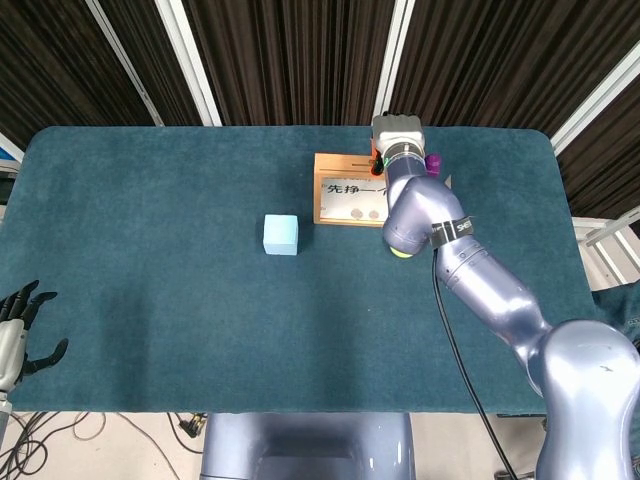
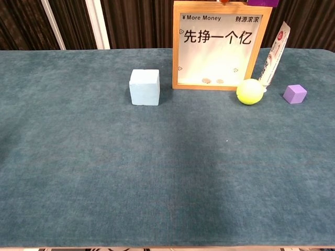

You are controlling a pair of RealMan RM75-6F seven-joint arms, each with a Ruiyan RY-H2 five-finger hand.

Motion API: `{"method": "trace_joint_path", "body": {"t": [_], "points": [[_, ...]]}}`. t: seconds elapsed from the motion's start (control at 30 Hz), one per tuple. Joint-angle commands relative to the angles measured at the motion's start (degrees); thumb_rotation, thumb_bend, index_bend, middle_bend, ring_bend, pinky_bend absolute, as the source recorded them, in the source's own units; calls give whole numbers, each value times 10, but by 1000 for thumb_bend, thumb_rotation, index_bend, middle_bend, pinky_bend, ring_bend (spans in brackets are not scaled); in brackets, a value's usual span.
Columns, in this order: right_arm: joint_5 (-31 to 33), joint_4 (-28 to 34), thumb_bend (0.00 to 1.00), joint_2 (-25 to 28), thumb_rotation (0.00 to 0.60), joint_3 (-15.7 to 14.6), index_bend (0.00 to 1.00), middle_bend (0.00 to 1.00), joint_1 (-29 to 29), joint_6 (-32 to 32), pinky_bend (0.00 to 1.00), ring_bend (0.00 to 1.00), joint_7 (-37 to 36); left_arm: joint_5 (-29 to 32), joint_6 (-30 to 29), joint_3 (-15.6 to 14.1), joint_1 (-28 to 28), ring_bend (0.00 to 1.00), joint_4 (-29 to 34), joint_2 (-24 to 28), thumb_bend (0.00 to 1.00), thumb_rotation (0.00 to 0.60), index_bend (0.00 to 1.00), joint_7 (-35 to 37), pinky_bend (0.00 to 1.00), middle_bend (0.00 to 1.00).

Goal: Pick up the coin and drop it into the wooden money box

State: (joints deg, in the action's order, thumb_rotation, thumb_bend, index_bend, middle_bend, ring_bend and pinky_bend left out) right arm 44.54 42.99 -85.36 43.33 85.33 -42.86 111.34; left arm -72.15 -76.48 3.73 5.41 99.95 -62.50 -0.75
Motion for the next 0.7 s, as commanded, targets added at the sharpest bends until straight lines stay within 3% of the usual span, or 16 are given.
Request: {"method": "trace_joint_path", "body": {"t": [0.03, 0.7], "points": [[-3, 1, 543, -2, 600, 8, 710, 30, -2, -4, 0, 0, 7, 0, 0, 0, 0, 0, 0, 0, 316, 600, 201, -1, 19, 3], [-24, -10, 543, -16, 600, 51, 665, 17, -11, -14, 0, 0, 29, 4, 2, 0, 1, 0, 2, 1, 316, 600, 201, -4, 19, 2]]}}
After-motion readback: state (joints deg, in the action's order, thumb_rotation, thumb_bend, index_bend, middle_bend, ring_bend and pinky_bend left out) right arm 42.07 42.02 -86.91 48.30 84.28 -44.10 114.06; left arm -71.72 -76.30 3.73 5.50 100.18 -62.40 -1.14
